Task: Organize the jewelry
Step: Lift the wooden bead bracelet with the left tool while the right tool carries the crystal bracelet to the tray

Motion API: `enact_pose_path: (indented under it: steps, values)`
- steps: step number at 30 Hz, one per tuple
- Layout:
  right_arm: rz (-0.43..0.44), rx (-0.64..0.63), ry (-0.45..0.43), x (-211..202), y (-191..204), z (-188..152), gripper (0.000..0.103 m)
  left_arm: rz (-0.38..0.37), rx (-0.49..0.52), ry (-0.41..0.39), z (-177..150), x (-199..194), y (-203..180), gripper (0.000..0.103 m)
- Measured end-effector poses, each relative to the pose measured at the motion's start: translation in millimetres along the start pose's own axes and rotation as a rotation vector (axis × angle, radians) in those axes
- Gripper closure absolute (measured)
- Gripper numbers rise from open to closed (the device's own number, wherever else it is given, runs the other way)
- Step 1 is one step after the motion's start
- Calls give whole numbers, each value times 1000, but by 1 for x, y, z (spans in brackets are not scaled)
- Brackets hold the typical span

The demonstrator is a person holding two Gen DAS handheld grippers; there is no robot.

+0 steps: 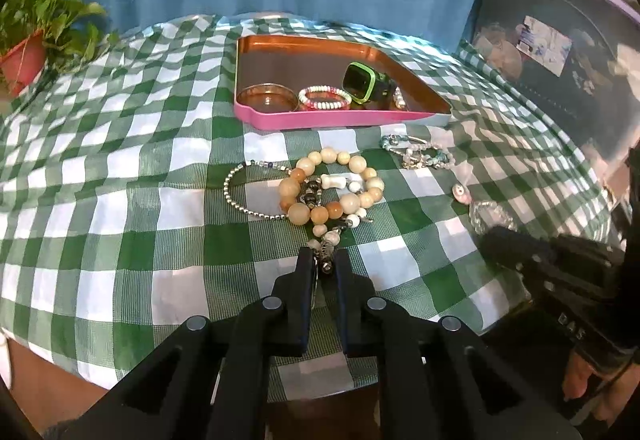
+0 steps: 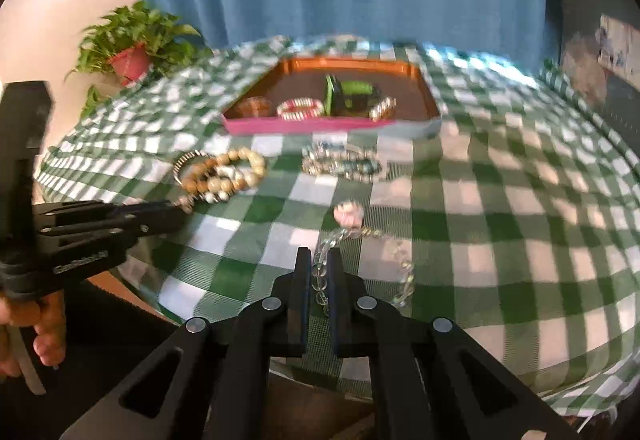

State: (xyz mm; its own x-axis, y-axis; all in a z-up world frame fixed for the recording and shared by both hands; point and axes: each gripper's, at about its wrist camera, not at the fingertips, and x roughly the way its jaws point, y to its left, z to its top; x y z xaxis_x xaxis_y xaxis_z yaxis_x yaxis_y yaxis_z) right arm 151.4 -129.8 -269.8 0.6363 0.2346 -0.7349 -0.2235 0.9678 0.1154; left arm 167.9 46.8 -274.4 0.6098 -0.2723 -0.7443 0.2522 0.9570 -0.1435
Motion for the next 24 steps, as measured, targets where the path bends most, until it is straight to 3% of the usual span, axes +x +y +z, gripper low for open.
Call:
enact_pose_path:
  steps: [4, 9, 16, 19, 24]
  values:
    - [-4, -6, -5, 1, 1, -1, 94, 40, 60, 4, 1, 2, -8, 93]
    - [20, 1, -6, -3, -5, -3, 97, 17, 1, 29, 4, -4, -7, 93]
    - [56, 47, -75, -33, -13, 11, 97, -49, -41, -51, 18, -38, -12, 93]
    - [123, 101, -85, -42, -19, 16, 97, -65, -45, -66, 26, -51, -16, 93]
    - [150, 104, -101, -58, -16, 26, 97, -40, -78, -58, 45, -68, -18, 93]
